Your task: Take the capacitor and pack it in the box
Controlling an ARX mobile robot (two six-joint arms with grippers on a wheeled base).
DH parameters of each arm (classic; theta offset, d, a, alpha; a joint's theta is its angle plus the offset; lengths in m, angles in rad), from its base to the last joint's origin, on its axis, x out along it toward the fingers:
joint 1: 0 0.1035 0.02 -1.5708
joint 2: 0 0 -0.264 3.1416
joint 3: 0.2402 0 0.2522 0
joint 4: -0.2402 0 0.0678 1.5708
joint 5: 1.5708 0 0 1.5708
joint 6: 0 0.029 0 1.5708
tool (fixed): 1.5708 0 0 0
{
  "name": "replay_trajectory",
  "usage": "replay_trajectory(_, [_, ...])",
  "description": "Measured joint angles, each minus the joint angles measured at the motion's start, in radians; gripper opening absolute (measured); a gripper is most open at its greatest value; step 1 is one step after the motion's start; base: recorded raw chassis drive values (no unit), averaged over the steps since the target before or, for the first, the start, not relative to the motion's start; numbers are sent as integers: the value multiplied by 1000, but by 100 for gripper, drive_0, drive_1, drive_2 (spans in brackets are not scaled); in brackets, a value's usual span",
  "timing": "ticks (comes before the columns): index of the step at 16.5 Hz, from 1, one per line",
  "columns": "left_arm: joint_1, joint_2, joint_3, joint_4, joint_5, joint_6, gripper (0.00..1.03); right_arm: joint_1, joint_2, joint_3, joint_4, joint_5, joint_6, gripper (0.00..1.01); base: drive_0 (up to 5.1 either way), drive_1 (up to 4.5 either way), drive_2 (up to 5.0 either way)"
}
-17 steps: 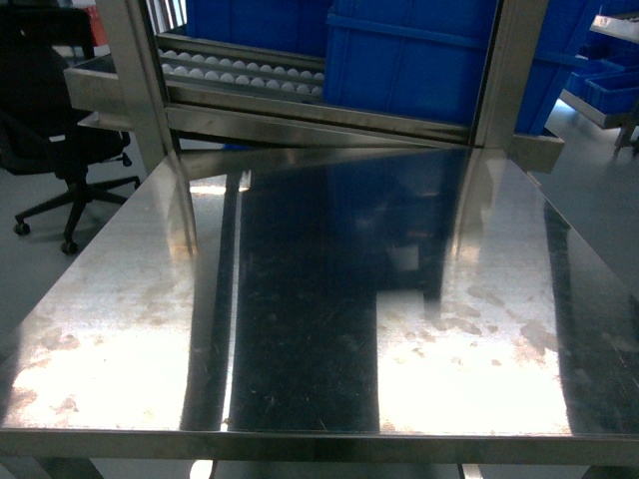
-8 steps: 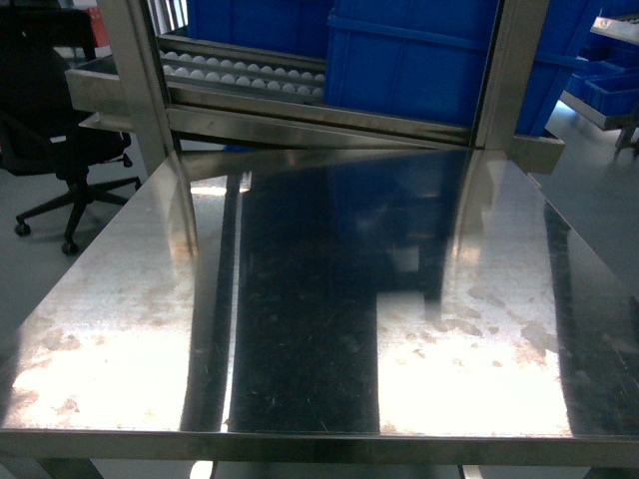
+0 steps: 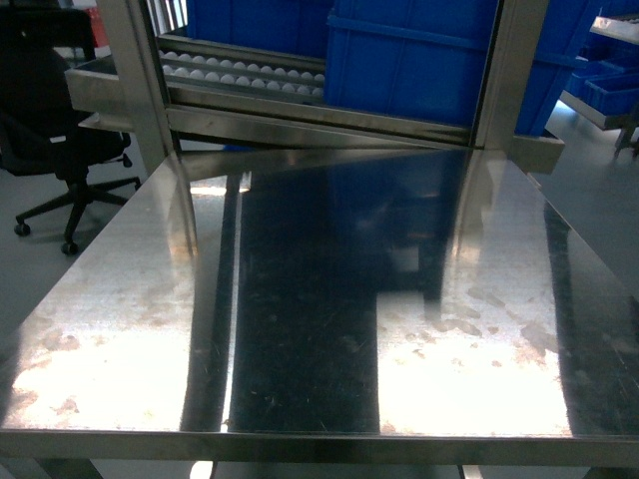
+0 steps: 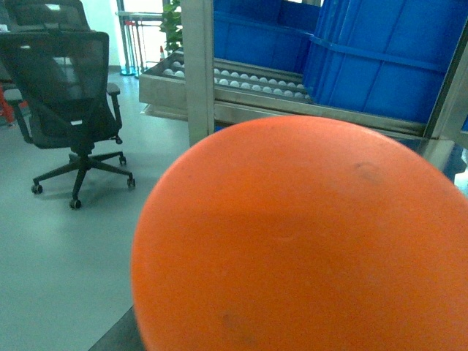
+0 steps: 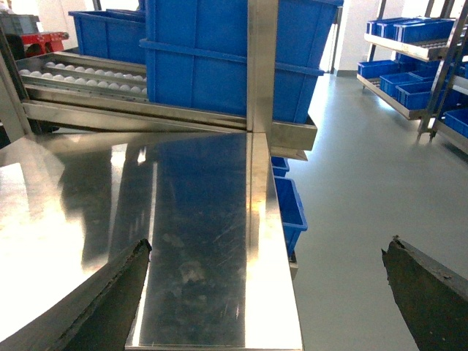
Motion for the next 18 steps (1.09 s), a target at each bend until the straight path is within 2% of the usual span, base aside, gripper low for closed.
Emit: replay_trajectory(18, [0,0,0,0,0,0,44,0,0,0,0,0,0,98,0,0,0])
